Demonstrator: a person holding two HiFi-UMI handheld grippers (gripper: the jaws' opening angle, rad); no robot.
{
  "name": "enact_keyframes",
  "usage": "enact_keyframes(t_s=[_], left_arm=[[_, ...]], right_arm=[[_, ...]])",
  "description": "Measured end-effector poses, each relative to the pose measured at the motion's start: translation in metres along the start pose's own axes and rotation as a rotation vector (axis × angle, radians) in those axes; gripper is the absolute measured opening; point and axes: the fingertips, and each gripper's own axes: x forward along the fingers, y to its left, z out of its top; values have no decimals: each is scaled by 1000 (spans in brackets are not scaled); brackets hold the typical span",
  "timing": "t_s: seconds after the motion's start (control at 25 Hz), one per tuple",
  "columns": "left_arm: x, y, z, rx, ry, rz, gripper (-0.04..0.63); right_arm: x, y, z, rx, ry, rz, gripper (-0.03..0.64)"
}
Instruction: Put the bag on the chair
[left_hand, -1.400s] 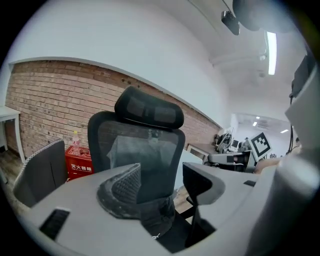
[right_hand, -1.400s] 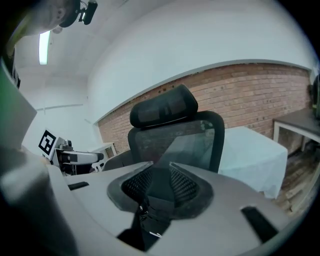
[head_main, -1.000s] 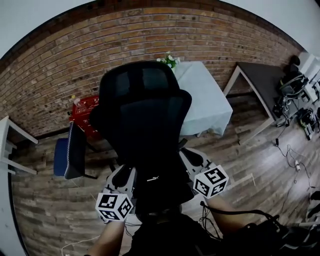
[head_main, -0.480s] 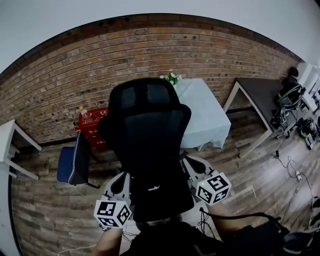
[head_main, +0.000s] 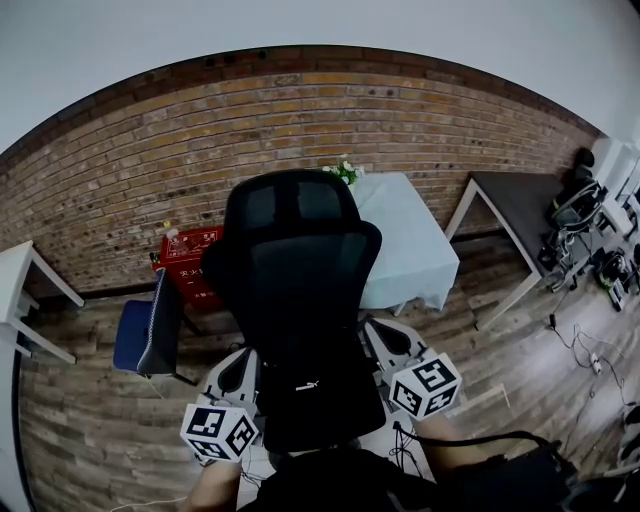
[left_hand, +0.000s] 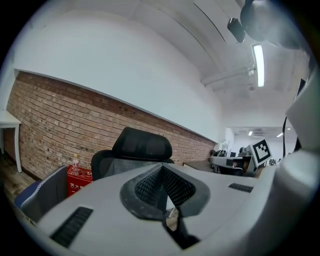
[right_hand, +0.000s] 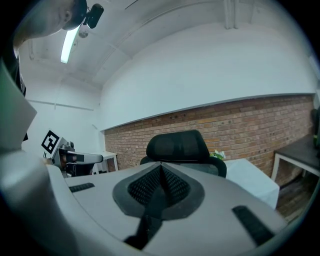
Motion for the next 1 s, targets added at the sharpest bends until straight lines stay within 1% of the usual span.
enact_keyframes(t_s=[0.08,0.24,0.36,0.52,0.76,1.0], left_arm=[[-1,-2,1,7,-5,-4,11],[-4,-6,4,-5,-2,-10,11],[-5,-6,10,-3,-19,-16,11],[-7,-8,17,-19,-37,-15,11],[-7,-12,16,5,-31,-19,11],[-6,-11,17,19,-26,-11,11]], right_arm=[[-1,-1,-1,-2,-7,-2,18],[-4,0,-1,-10,-11,-9,17],[-3,2,2,-12,-18,-6,17],[-4,4,5,-18,-25,-4,17],[-6,3,8,-30,-45,-11,17],[-5,4,9,-33,-40,-4,17]])
